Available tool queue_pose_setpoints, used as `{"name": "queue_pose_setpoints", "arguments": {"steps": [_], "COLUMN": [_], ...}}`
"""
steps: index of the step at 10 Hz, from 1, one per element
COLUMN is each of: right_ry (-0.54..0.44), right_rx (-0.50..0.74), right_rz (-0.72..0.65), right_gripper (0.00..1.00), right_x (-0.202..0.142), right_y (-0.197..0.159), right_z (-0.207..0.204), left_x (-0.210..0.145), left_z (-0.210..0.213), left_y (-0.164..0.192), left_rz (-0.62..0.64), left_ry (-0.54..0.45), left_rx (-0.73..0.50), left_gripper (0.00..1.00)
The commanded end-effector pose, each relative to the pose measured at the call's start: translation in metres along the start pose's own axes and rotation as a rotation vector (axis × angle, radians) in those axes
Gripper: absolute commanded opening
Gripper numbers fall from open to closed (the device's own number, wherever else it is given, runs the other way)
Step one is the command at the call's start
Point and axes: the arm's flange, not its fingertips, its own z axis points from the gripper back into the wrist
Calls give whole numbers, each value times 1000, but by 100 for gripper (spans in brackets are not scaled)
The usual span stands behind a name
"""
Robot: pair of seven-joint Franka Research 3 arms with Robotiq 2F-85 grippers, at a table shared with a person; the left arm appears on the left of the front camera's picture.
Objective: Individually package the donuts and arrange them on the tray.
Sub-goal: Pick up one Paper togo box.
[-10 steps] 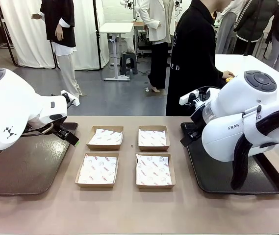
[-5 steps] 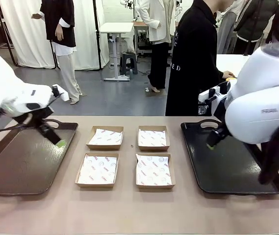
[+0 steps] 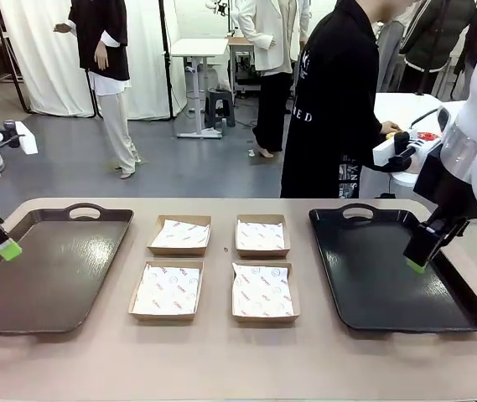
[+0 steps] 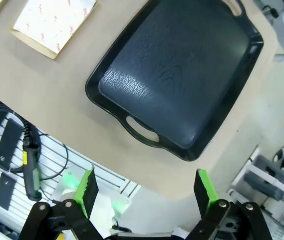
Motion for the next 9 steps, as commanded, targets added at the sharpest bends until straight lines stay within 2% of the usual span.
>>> {"name": "queue_pose_setpoints", "arguments": {"steps": [1, 3, 4, 6, 7, 8, 9], "right_ry": [17, 17, 20, -278, -354, -370, -386], "right_rx": [31, 31, 14, 647, 797, 941, 1063], "right_rz": [-1, -1, 3, -275, -401, -479, -581], "right_gripper": [100, 100, 100, 100, 100, 100, 100], "right_x": [12, 12, 5, -43, -67, -87, -109], "right_y": [-2, -2, -1, -55, -70, -80, -93], "right_z": [-18, -18, -10, -38, -60, -90, -123], "left_x": [9, 2, 4, -25, -50, -75, -102], "left_z": [-19, -5, -1, 4, -1, -13, -24], "left_y": [0, 0, 21, 74, 93, 113, 125], "left_rz": [-14, -3, 120, 405, 533, 658, 774], "left_ry": [31, 13, -174, -525, -652, -763, -841], "left_rx": [-33, -9, -275, -739, -953, -1114, -1186], "left_gripper": [100, 100, 100, 100, 100, 100, 100]}}
